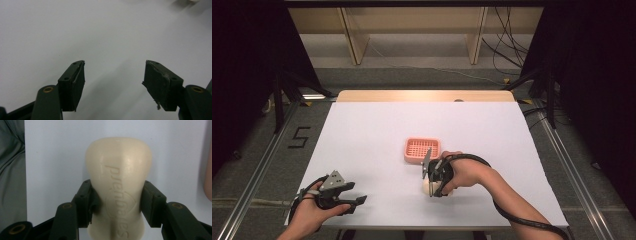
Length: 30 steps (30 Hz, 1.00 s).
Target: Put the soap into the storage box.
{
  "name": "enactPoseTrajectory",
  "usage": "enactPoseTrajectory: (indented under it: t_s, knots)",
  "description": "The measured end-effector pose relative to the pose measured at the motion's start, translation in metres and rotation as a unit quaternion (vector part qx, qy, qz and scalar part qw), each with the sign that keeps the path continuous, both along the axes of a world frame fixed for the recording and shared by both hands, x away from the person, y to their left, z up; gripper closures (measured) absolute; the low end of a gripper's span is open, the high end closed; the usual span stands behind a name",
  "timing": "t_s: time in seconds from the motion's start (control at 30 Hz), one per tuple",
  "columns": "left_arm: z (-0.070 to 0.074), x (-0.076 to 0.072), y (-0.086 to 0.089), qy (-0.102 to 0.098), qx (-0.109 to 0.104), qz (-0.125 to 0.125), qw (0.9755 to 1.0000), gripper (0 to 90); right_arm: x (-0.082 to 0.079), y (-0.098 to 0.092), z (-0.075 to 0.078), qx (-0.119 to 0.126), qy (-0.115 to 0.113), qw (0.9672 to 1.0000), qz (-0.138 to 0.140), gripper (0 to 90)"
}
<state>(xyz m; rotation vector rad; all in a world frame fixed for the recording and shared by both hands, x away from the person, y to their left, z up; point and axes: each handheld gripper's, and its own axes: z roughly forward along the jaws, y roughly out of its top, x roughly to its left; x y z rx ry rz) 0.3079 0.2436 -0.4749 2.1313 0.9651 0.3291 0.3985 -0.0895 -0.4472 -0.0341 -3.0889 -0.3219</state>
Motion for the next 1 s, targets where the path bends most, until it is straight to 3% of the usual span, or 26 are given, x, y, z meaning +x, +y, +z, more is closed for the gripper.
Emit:
enactPoseTrajectory:
  t_s: [0.17,0.2,0.33,0.37,0.47,0.5,0.53,0.6,0.67,0.7,0.77,0.83,0.9,1.0]
  knots:
    - [0.000,0.000,0.001,0.000,0.004,-0.002,1.0000,32.7,0.000,-0.003,0.003,0.014,0.002,0.9999,-0.008,50.6]
    - [0.000,0.000,0.000,0.001,0.000,0.000,1.0000,32.7,-0.001,-0.005,0.004,0.019,0.004,0.9994,-0.029,50.6]
    - [0.000,0.000,0.000,0.000,0.000,0.000,1.0000,32.7,-0.001,-0.008,0.005,0.029,0.007,0.9986,-0.043,50.6]
    - [0.000,0.000,0.000,0.000,0.000,0.000,1.0000,32.7,-0.004,-0.009,0.007,0.023,0.012,0.9975,-0.066,50.6]
    - [0.000,0.000,0.001,0.002,0.004,-0.003,1.0000,32.7,-0.001,-0.010,0.006,0.046,0.009,0.9979,-0.045,50.6]
    - [0.000,0.000,0.001,0.003,0.006,-0.004,1.0000,32.7,-0.005,-0.011,0.008,0.038,0.013,0.9961,-0.079,50.6]
    - [0.000,0.000,0.001,0.002,0.005,-0.002,1.0000,32.7,-0.003,-0.011,0.007,0.047,0.011,0.9967,-0.066,50.6]
    - [0.000,0.000,0.001,0.003,0.006,-0.004,1.0000,32.7,-0.005,-0.013,0.009,0.053,0.008,0.9954,-0.079,50.6]
    - [0.000,0.000,0.001,0.002,0.007,-0.003,1.0000,32.7,-0.004,-0.013,0.008,0.064,0.002,0.9958,-0.066,50.6]
    - [0.000,0.001,0.001,0.002,0.010,-0.004,0.9999,32.7,-0.007,-0.014,0.010,0.059,-0.001,0.9942,-0.090,50.6]
    - [0.000,0.001,0.001,0.003,0.011,-0.004,0.9999,32.7,-0.008,-0.016,0.011,0.058,-0.001,0.9929,-0.104,50.6]
    - [0.000,0.000,0.001,0.002,0.011,-0.002,0.9999,32.7,-0.007,-0.017,0.010,0.075,-0.009,0.9928,-0.093,50.6]
    - [-0.001,0.000,0.000,0.003,0.005,-0.001,1.0000,32.7,-0.010,-0.018,0.011,0.077,-0.003,0.9910,-0.110,50.6]
    - [0.000,0.000,0.001,0.004,0.005,-0.005,1.0000,32.7,-0.010,-0.020,0.011,0.088,-0.011,0.9897,-0.112,50.6]
